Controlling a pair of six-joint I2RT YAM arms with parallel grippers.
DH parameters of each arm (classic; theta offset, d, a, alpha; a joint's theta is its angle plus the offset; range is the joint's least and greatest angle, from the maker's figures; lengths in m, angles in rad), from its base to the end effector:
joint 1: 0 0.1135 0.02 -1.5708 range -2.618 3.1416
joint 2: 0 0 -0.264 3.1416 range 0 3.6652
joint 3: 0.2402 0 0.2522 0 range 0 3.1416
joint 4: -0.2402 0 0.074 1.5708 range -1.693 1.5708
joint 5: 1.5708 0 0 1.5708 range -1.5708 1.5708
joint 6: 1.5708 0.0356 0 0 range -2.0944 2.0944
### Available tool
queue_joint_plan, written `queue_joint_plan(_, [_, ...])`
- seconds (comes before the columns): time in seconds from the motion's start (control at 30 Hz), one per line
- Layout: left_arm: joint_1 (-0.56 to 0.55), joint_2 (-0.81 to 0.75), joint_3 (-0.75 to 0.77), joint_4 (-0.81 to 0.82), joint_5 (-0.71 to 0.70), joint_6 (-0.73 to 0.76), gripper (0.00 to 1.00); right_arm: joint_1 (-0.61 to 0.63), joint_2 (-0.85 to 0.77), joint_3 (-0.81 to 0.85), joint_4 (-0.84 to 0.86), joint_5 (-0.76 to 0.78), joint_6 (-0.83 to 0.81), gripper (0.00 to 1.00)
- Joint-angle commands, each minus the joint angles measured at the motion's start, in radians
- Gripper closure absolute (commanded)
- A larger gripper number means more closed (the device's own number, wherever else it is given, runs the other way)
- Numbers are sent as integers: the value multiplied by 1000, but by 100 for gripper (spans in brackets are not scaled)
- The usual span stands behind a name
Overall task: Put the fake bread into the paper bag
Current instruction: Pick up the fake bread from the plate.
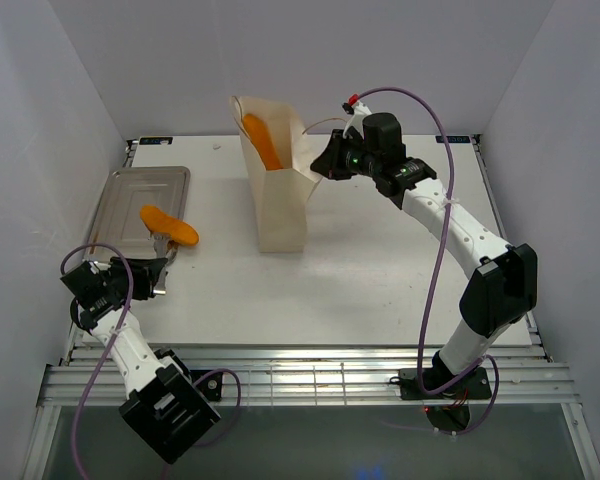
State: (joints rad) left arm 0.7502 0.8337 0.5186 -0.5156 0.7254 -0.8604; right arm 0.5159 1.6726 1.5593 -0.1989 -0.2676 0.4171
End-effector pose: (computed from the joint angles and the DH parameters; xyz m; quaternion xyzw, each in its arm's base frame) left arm 0.1346 0.0931 0.2158 -0.5396 0.6965 -0.3489 0.3194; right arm 0.3434 0.2056 0.3748 -0.1180 0.7964 0.3587 0.4725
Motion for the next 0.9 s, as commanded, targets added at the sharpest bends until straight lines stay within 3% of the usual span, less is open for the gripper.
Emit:
queue_joint_plan(0.0, [6,-7,21,8,-3,17,52,-8,-27,-16,-7,-21,-3,92])
queue_joint_plan(0.37, [8,-16,8,3,-29,18,50,-14,-30,-22,-4,-22,-3,92])
queue_joint_plan(0.87, [12,59,-20,146,-3,-38,49,-19,-36,-22,0,-21,-3,92])
